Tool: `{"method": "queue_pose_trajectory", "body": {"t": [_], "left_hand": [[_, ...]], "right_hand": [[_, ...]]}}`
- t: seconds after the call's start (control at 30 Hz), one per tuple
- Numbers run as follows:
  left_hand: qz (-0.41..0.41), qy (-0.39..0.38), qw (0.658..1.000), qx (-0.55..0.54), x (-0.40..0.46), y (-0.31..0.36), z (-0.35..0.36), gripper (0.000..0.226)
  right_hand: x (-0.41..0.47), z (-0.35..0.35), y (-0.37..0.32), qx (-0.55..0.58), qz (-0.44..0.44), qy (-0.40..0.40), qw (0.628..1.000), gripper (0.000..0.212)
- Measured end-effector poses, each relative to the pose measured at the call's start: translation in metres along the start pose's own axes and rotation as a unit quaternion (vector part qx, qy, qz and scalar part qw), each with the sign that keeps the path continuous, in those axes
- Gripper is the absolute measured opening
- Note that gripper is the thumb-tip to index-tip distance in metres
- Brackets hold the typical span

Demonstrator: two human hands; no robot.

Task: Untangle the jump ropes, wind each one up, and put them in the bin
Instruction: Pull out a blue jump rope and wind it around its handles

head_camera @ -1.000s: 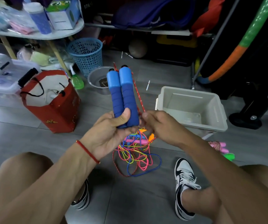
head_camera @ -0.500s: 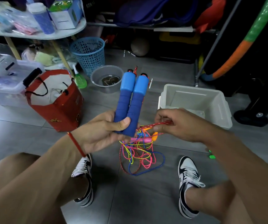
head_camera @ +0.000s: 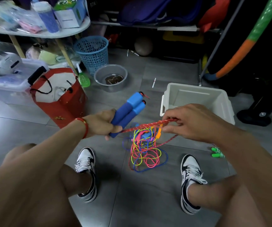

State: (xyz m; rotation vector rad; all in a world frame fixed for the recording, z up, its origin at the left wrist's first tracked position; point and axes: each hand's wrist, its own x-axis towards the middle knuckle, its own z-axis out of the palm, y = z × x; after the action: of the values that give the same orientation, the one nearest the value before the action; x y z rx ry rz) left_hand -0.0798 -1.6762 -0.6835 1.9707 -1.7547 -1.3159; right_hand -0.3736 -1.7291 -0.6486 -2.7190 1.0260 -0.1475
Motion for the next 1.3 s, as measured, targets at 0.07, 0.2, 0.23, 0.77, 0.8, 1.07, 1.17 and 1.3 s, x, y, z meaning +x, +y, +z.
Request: {"method": "queue_pose_trajectory", "body": {"t": [0.07, 0.2, 0.23, 0.77, 0.8, 1.07, 1.17, 1.3], "left_hand": [[0.000, -0.052, 0.990, 0.132, 0.000, 0.005, 0.012, 0.023], [0.001, -0.162, 0.964, 0.211, 0.000, 0.011, 0.039, 0.026], [-0.002, -0.181, 0.958, 0.223, 0.000, 0.011, 0.044, 0.028], [0.218, -0.232, 0.948, -0.009, -0.028, 0.027, 0.043, 0.039], [0.219, -0.225, 0.945, -0.093, -0.029, 0.026, 0.038, 0.041], [0.181, -0.043, 0.915, -0.357, -0.013, 0.006, 0.041, 0.021], [0.136, -0.009, 0.919, -0.371, -0.007, -0.004, 0.044, 0.035], [0.077, 0.060, 0.929, -0.357, 0.000, -0.011, 0.054, 0.029]], "right_hand": [[-0.007, -0.001, -0.009, -0.020, -0.035, 0.014, 0.999, 0.025], [-0.013, -0.007, -0.025, -0.098, -0.111, 0.016, 0.989, 0.022], [-0.013, -0.006, -0.030, -0.129, -0.128, 0.001, 0.983, 0.028], [0.003, 0.040, 0.022, 0.269, 0.047, -0.141, 0.952, 0.033], [0.002, 0.044, 0.023, 0.282, 0.070, -0.134, 0.947, 0.032], [0.004, 0.068, 0.001, 0.373, 0.088, -0.066, 0.921, 0.024], [0.005, 0.069, -0.009, 0.270, 0.051, -0.089, 0.957, 0.024], [0.008, 0.072, -0.023, 0.208, 0.087, -0.089, 0.970, 0.031]]}}
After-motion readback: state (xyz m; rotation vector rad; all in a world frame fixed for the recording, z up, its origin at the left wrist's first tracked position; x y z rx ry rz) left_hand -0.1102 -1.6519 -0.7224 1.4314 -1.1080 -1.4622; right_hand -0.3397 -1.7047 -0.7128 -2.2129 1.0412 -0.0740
